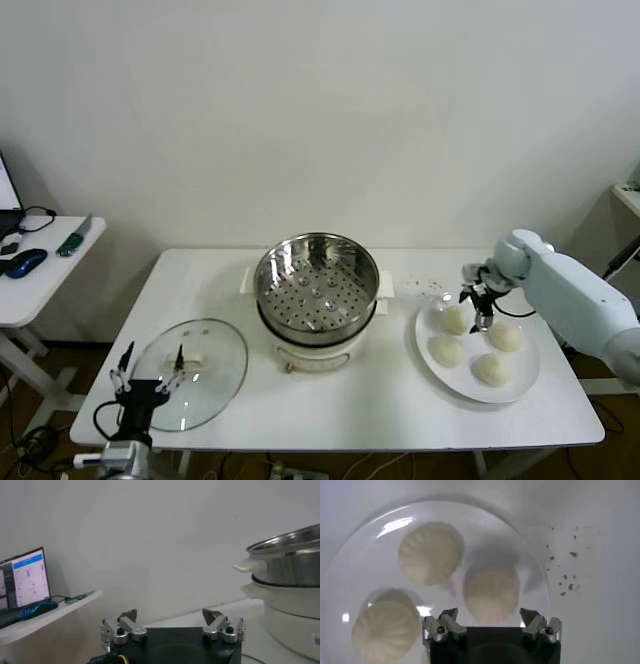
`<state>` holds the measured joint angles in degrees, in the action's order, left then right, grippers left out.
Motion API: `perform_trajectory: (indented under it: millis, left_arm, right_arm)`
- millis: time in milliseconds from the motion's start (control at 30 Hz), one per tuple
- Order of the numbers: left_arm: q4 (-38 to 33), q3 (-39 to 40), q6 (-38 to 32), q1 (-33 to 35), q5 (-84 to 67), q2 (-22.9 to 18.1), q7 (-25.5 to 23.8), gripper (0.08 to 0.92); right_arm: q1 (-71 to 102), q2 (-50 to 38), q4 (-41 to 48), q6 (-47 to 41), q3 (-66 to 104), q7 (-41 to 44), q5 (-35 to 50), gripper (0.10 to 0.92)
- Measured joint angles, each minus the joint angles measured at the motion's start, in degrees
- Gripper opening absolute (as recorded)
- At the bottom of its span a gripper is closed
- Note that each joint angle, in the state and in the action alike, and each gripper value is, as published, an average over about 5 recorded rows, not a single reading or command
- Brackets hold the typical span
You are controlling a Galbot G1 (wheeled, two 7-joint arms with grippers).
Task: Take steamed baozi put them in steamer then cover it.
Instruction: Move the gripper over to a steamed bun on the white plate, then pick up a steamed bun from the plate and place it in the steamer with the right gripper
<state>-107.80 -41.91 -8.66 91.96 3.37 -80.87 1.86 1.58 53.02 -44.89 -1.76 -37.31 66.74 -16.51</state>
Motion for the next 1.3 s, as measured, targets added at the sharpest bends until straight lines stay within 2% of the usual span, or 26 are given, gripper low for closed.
perform_trajectory:
  millis: [300,467,567,900,1300]
  left_arm:
    - [0.68,-0.14,-0.66,0.69,0.32,-0.1,-0.22,0.823]
    - [0.79,-0.22,-0.68,0.68,0.35,-0.1,-0.19,0.823]
    - [0.79,-0.21,-0.67,0.7,0.37,-0.1,-0.18,0.823]
    - [0.51,-0.34,-0.76,1.38,0.32,-0.03,-0.16,0.823]
    - [-0.11,-0.72,-0.73,2.66,0.25,0.19,-0.43,0.823]
  right_arm:
    - [0.22,2.38,3.2,1.9,1.12,-0.14,-2.19,0.807]
    - [-0.03,2.81,3.91,2.41,1.39,0.21,-2.41,0.699]
    - [-0.35,2.75,3.96,2.63,1.21,0.31,-2.28,0.668]
    - [-5.06,1.09,0.45,4.85,-4.23,1.59,0.96,0.662]
    - [-23.93,3.88,-4.87,14.82,-20.18,4.36,8.16,0.675]
